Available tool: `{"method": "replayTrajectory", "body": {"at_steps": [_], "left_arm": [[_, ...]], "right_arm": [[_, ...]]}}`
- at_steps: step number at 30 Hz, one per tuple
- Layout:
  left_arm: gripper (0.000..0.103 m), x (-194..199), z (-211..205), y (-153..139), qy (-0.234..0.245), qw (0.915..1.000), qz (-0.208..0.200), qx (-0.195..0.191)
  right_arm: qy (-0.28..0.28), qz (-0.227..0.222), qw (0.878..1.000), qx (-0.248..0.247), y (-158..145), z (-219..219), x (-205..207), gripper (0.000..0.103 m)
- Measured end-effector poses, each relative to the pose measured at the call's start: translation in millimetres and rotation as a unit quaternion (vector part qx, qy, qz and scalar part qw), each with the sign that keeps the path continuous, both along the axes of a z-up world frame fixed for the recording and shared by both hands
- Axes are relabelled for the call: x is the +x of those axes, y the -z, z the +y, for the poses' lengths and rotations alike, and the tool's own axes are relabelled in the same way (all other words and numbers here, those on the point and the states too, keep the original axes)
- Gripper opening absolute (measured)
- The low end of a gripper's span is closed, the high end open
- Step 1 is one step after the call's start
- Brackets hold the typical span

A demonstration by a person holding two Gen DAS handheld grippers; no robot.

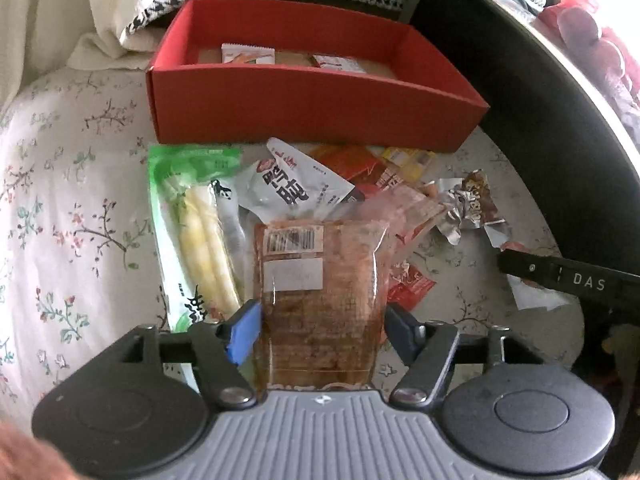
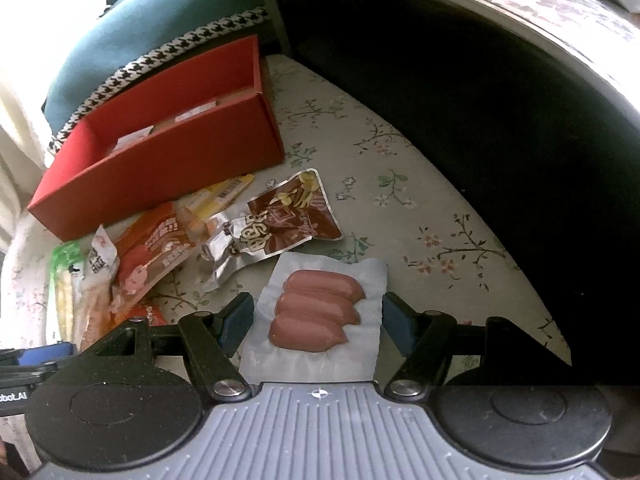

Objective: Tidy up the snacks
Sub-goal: 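Grasp clear orange snack bag with left tool while right tool grasps sausage tray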

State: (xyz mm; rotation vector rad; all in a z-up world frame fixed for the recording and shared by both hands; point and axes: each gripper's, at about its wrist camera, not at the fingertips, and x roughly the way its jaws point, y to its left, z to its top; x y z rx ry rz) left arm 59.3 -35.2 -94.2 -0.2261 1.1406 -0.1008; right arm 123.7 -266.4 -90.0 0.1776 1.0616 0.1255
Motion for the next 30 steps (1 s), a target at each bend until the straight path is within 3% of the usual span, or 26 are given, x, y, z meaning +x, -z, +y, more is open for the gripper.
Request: {"method": "replayTrajectory", "body": {"at_steps": [2,5,7,8,9,21,30], "left_arm": [[0.079,-0.1,-2.8,2.0,0.004,1.0,-0.001,0.001],[0.077,-0.9,-14.6,6.1,0.012,0.9993,-0.013,0.034],[0.065,0.0,-26.9,9.1,0.027,0.9968,-0.02,0.072],[0.05,-0.9,-32.5,9.9,0.034,0.995,-0.023,0.091],[0.047,-2.3,-33.9,8.3,0.038,0.9941,-0.029,0.097],[0.026,-1.9,0.2,-20.2,0.005,0.9986,-0.051,0.014],[0.023,-6.9,4.1,-35.6,0.008,0.9969,-0.076,-0.018]], "right_arm": [[-0.001,0.003,1.0,0.001,0.7,-1.2,0.7,0.076],[0.001,0.012,1.0,-0.002,4.2,-1.7,2.8,0.076],[0.001,0.017,1.0,-0.006,7.1,-1.0,3.6,0.076],[0.001,0.019,1.0,-0.01,8.6,-0.1,4.1,0.076],[0.002,0.021,1.0,-0.014,10.3,0.4,4.6,0.076],[0.004,0.008,1.0,-0.004,3.8,0.0,2.9,0.076],[0.012,-0.013,0.999,0.029,-9.4,-8.4,-3.2,0.075]]}}
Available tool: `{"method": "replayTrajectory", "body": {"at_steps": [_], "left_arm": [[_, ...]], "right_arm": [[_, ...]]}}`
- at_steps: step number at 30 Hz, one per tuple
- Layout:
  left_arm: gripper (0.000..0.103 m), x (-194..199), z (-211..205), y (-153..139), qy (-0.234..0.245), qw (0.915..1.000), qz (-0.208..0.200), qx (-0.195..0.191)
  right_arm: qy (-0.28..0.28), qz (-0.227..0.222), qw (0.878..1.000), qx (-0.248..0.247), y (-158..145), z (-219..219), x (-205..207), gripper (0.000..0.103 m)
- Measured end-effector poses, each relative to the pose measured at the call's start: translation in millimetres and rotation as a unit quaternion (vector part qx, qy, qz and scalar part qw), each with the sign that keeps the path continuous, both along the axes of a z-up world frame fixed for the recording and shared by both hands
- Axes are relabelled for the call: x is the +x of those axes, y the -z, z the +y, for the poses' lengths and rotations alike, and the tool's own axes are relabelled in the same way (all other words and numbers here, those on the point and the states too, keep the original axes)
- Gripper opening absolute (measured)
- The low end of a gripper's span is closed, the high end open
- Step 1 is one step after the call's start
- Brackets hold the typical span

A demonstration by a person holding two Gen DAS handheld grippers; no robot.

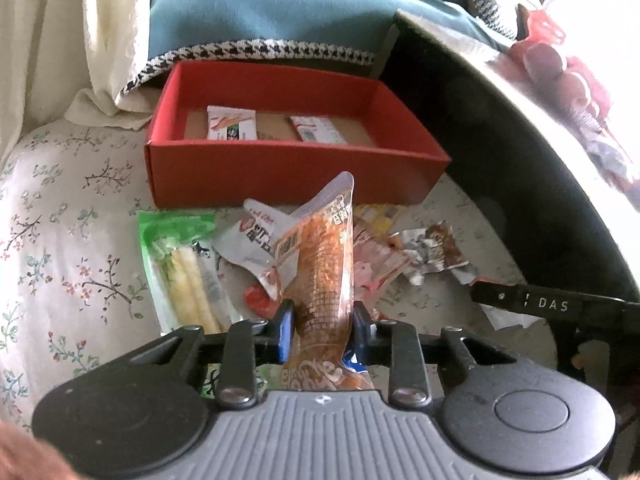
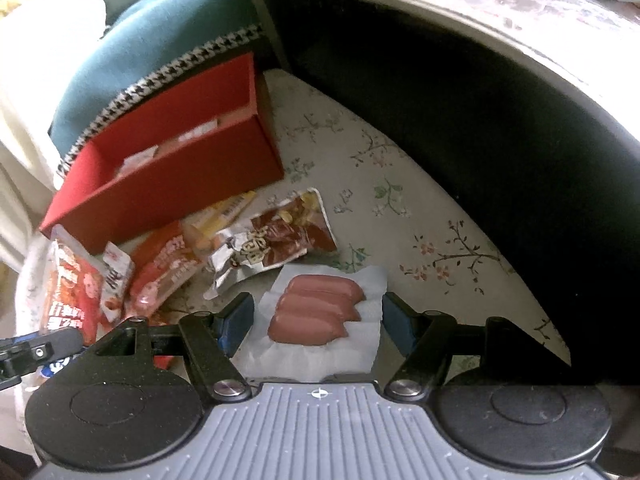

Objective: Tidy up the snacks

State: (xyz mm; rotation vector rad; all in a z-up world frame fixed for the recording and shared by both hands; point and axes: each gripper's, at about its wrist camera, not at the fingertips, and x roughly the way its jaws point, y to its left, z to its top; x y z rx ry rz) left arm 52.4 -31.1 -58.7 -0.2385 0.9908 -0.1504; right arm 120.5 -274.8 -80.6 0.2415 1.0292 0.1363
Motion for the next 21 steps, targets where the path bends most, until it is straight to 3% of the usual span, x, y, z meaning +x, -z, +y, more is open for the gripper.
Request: {"method": "replayTrajectory", "body": {"at_steps": [8,12,21], "left_arm": [[0.023,0.0,5.3,-5.1,-0.006,0.9998,-0.008,-0.015],[0.023,-0.6,3.2,-4.1,-0.005,0.9999,-0.005,-0.016],[0.022,-1.5,7.7,-11.9,-0.003,0.9992,-0.017,-0.036]], "right_arm": [[-0.01,-0.002,1.0,0.006,-3.3,6.0,0.4,0.075],[-0.001,-0.002,1.0,-0.024,-1.0,4.2,1.0,0.075],[0.004,-0.024,1.0,0.005,-13.2,4.3,-1.7,0.075]]}}
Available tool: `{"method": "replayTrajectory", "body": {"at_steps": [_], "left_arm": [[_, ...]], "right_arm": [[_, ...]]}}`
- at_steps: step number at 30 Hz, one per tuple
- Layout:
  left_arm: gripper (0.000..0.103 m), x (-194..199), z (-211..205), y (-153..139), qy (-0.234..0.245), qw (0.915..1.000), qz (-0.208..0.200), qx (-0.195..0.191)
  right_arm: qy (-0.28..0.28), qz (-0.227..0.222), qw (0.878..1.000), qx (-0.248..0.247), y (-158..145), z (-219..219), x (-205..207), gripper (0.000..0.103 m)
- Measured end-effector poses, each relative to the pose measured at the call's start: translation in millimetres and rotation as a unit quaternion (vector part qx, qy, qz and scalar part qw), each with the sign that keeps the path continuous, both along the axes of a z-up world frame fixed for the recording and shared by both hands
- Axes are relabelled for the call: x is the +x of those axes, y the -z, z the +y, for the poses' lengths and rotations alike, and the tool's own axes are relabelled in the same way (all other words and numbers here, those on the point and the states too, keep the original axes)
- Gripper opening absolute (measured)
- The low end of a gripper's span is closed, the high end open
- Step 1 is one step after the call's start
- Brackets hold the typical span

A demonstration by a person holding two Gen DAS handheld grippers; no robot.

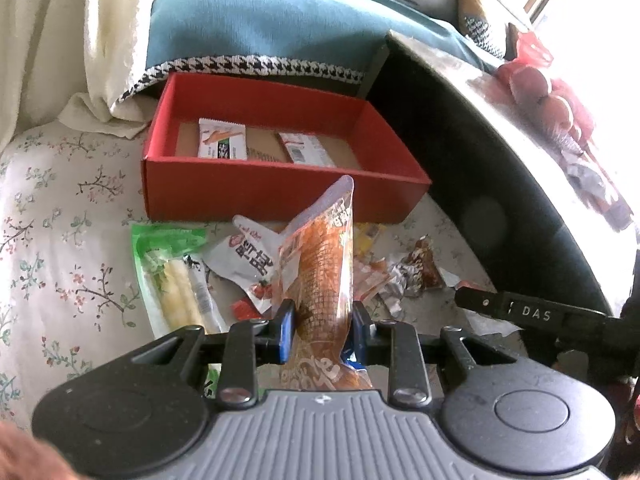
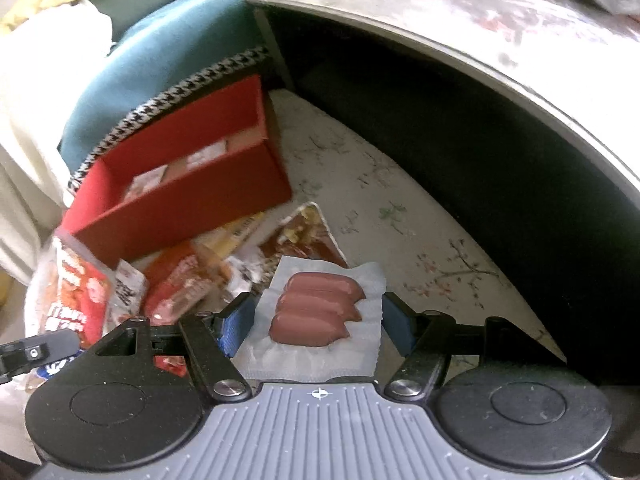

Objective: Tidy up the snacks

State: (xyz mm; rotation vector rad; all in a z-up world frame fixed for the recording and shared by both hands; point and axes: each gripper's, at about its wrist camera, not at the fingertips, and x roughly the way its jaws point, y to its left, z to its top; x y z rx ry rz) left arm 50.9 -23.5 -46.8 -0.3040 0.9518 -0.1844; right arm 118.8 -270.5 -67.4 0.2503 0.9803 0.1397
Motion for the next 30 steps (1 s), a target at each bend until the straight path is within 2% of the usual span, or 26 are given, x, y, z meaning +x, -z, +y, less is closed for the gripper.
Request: {"method": "replayTrajectory", "body": {"at_steps": [4,6,9,13,16,19,21,23,26,27,29,30], "left_arm": [[0.021,2.2,2.4,-5.5,-0.001,0.9999,-0.008,-0.008],[0.016,4.3,3.9,-10.1,-0.002,0.9998,-0.017,-0.011],[0.016,8.8,6.5,-14.6,-0.009,0.9995,-0.027,-0.013],[0.016,11.3,5.2,-6.4,-0.005,0.9999,-0.012,0.0],[0.026,11.1,-6.5,8.9,0.022,0.9996,0.017,0.011],[0.036,17.3,-14.6,22.1,0.012,0.9977,0.033,0.058],[0.057,24.0,-12.9,32.4,0.008,0.9972,0.05,0.056],[0.065,28.6,-13.4,42.9,0.006,0.9972,0.062,0.041],[0.091,35.8,-22.2,56.2,0.011,0.996,0.063,0.063],[0.091,38.3,-24.2,60.4,0.006,0.995,0.063,0.076],[0.088,38.7,-27.2,64.6,0.004,0.9947,0.065,0.08],[0.075,36.6,-29.0,63.0,0.004,0.9948,0.063,0.08]], "right_arm": [[-0.014,-0.008,1.0,0.01,-6.5,11.9,2.4,0.075],[-0.02,-0.019,0.999,0.018,-12.9,17.7,4.3,0.075],[-0.028,-0.033,0.999,0.028,-20.4,26.5,10.0,0.075],[-0.036,-0.034,0.998,0.034,-20.3,34.8,17.7,0.075],[-0.047,-0.029,0.998,0.031,-18.5,39.8,17.3,0.075],[-0.048,-0.025,0.998,0.033,-16.7,38.0,15.8,0.075],[-0.049,-0.023,0.998,0.035,-15.9,35.8,14.1,0.075],[-0.049,-0.019,0.998,0.036,-14.5,33.3,14.4,0.075],[-0.051,-0.015,0.998,0.037,-12.9,32.3,14.3,0.075],[-0.053,-0.015,0.998,0.037,-13.0,32.9,13.9,0.075],[-0.058,-0.015,0.998,0.036,-13.0,33.9,13.3,0.075],[-0.059,-0.014,0.998,0.035,-12.8,34.2,13.3,0.075]]}}
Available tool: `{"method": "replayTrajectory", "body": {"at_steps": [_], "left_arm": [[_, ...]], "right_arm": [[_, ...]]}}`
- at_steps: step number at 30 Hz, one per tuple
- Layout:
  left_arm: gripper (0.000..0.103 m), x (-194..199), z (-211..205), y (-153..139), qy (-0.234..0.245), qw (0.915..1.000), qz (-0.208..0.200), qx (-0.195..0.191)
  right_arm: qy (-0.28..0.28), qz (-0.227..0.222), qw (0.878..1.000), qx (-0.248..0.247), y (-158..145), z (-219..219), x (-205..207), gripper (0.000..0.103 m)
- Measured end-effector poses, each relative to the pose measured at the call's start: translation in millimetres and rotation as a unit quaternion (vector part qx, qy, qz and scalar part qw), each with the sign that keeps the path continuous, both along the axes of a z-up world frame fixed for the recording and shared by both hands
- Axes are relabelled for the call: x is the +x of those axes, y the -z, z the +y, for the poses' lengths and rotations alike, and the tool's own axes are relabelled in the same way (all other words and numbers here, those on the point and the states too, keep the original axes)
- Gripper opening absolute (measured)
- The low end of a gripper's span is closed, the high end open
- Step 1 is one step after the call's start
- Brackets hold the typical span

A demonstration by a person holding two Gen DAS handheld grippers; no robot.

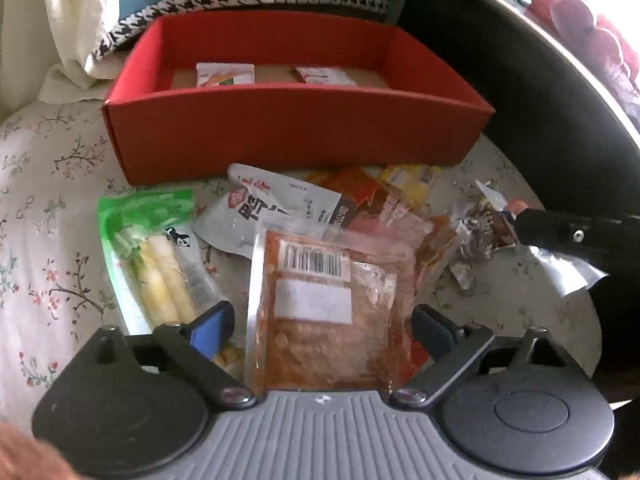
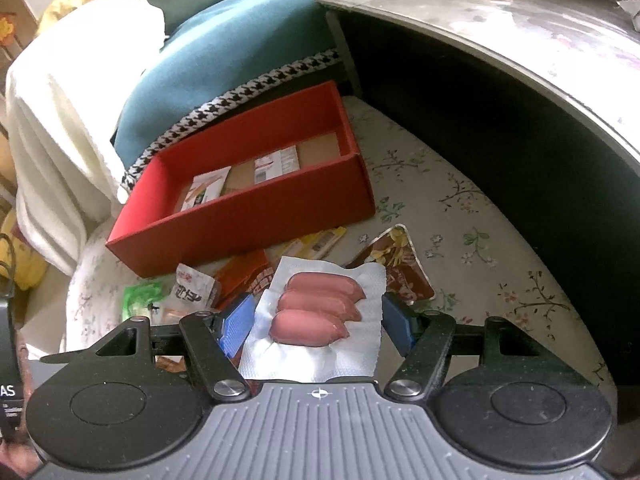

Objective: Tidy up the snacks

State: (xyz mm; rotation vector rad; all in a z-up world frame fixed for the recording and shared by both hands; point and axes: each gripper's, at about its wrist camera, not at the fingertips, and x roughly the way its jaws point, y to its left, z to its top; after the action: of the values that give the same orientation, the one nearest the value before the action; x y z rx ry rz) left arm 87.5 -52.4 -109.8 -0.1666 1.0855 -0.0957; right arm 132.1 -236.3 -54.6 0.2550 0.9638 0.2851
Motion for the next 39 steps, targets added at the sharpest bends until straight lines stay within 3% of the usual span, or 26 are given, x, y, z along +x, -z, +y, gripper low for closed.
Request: {"method": "replayTrajectory", "body": {"at_steps": [3,9,12,22,31,39], "left_arm": [[0.05,-6.2,1.8,-4.9,0.002,0.9998,0.004,-0.018],[0.034,-14.3,14.9,-25.2,-0.006,0.999,-0.016,-0.042],[0.032,-17.4,19.3,-32.1,-0.012,0.9987,-0.025,-0.042],[0.031,-16.3,33.2,-60.8,-0.02,0.9934,-0.062,-0.094],[0.031,10.8,46.2,-83.6,-0.037,0.9897,-0.101,-0.094],[0.031,49.7,61.1,-87.3,-0.059,0.9879,-0.112,-0.09]], "right_arm": [[0.002,0.001,1.0,0.0,-0.3,-0.1,0.1,0.075],[0.005,-0.005,1.0,0.001,-2.0,0.7,-0.8,0.075],[0.007,-0.007,1.0,0.0,-2.3,1.8,-0.4,0.075],[0.015,-0.024,0.999,0.021,-14.1,2.7,8.2,0.075],[0.009,-0.046,0.999,0.023,-26.6,21.0,37.7,0.075],[-0.003,-0.056,0.998,0.024,-31.5,42.2,71.6,0.075]]}}
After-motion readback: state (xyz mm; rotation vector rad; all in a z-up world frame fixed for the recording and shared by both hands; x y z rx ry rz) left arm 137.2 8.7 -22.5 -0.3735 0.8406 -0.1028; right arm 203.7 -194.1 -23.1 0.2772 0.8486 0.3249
